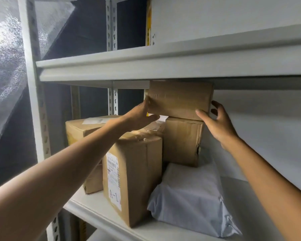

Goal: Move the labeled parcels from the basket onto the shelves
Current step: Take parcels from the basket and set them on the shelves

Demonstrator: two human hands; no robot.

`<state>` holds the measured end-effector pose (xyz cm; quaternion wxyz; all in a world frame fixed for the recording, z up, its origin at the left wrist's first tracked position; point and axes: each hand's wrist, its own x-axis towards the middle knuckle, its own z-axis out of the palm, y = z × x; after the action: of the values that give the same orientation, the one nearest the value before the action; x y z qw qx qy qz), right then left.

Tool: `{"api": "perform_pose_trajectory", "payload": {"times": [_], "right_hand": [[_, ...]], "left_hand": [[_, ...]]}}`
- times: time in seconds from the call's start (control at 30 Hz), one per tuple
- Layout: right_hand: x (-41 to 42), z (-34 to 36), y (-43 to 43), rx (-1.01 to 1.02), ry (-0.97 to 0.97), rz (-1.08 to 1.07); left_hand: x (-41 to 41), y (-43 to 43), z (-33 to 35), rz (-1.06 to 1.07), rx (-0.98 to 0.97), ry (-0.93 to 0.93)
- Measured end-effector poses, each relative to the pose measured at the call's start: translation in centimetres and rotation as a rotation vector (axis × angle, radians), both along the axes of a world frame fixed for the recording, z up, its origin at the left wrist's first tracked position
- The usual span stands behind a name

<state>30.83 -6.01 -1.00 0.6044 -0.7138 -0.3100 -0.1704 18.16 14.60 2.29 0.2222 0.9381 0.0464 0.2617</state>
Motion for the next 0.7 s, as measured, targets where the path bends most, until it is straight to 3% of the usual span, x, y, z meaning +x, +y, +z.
{"api": "perform_pose_trajectory", "payload": {"times": [0.13,0.3,0.5,0.7], "right_hand": [[1.0,0.0,1.1,0.059,-0.017,0.032],[1.1,-0.3,1.2,0.122,-0.061,0.059],[0.2,-0.6,-0.3,0.197,-0.074,0.142],[-2.0,-0.5,-2.7,0.200,-0.108,0.174]], "left_hand": [[1.3,1.1,-0.1,-0.021,0.015,-0.034],[1.8,1.9,-0.2,-0.044,-0.134,-0.158],[0.1,0.9,0.5,-0.049,-0.005,-0.286],[-2.6,-1.2,0.5,-0.036,0.017,-0.284]]}}
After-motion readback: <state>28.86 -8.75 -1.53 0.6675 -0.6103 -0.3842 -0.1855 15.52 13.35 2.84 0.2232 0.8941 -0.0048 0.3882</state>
